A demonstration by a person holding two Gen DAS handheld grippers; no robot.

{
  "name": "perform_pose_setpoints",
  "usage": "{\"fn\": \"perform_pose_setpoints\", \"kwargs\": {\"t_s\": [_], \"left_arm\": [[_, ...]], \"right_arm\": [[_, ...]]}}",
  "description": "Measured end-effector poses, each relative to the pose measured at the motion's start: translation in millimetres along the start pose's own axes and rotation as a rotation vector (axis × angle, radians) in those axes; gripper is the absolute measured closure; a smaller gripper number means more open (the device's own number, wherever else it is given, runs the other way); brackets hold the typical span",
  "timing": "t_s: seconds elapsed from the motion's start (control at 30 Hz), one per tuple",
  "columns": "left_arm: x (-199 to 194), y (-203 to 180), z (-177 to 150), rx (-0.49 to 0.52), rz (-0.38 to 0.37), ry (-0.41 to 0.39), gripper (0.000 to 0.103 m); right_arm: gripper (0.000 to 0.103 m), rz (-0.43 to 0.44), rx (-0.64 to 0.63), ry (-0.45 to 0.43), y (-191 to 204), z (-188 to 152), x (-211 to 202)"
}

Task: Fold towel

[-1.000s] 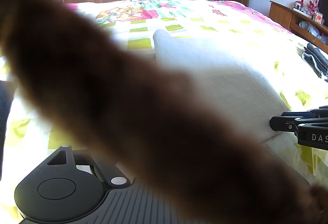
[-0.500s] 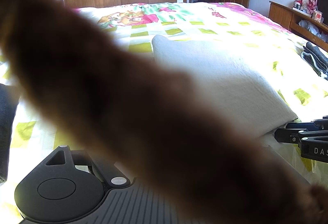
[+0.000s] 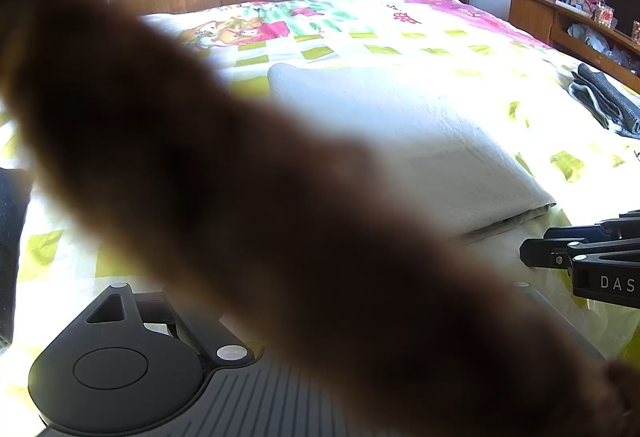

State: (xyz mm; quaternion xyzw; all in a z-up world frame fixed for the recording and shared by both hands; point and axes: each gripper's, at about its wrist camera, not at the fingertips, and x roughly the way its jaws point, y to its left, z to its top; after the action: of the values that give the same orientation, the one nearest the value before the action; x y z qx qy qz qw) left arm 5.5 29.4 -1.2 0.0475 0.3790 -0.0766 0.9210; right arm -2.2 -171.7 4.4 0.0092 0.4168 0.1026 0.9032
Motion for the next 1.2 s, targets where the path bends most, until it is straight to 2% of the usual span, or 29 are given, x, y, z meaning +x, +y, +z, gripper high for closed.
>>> {"fn": "perform_pose_setpoints", "kwargs": {"t_s": [0.4,0.63,0.97,1.2], "left_arm": [[0,-2,-1,-0.005,0.011,0.017,0.011],[-3,0,-1,-0.042,-0.021,0.025,0.007],[-5,-5,-2,-0.034,0.013,0.042,0.003],[-3,-1,-3,-0.076,-0.007,0.072,0.001]], "right_arm": [[0.06,0.008,-0.004,0.005,4,-4,-5],[0.06,0.01,-0.006,0.007,7,-7,-8],[0.059,0.017,0.0,0.007,8,-10,-13],[0.059,0.031,0.013,0.01,7,-11,-16]]}}
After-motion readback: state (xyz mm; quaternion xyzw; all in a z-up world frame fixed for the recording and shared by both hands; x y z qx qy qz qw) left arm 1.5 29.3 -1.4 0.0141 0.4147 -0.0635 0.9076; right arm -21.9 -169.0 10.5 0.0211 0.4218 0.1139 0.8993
